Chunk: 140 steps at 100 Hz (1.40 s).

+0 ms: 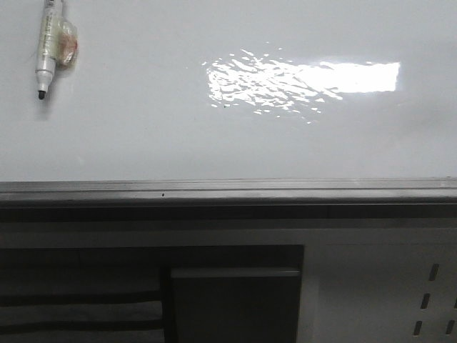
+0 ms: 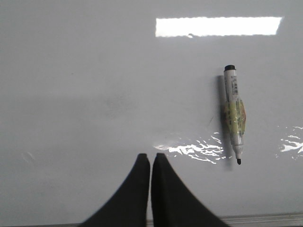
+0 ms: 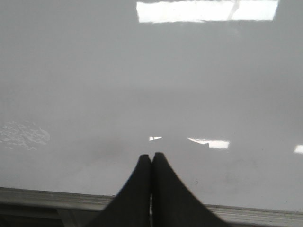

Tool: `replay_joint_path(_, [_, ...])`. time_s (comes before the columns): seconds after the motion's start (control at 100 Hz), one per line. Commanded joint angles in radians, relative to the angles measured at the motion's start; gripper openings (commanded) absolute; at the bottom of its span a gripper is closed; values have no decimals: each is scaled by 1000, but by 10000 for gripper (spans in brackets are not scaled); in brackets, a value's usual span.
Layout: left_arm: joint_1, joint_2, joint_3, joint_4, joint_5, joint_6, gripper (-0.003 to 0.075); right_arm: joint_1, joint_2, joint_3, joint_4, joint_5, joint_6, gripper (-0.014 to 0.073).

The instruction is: Write number 4 on whiteboard

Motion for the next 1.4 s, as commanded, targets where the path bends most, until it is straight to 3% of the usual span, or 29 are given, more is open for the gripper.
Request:
replay_joint_path(0.0, [-3, 23, -33, -3, -70, -10, -20, -5, 24, -35, -7, -72, -6, -64])
replay_joint_path(0.45, [-3, 24, -29, 24, -70, -10, -6, -5, 28, -33, -24, -70, -6, -40])
replay_joint_path(0.55, [-3, 24, -29, 61, -67, -10, 151, -5, 28, -33, -67, -70, -6, 136])
replay_joint_path(0.67, [-3, 24, -29, 73, -80, -10, 453, -5, 28, -33, -76, -72, -6, 390])
replay_joint_path(0.74, [-3, 24, -29, 69, -94, -10, 527, -5, 28, -33, -76, -72, -6, 460])
replay_joint_path(1.03, [-3, 24, -29, 62, -111, -10, 510, -5, 28, -33, -71, -70, -6, 470])
replay_joint_path(1.26, [-3, 78, -27, -55, -196, -10, 451, -5, 28, -33, -57, -70, -6, 470])
replay_joint_path(1.39, [-60, 172, -29, -67, -194, 37, 442, -5, 28, -33, -51, -70, -6, 470])
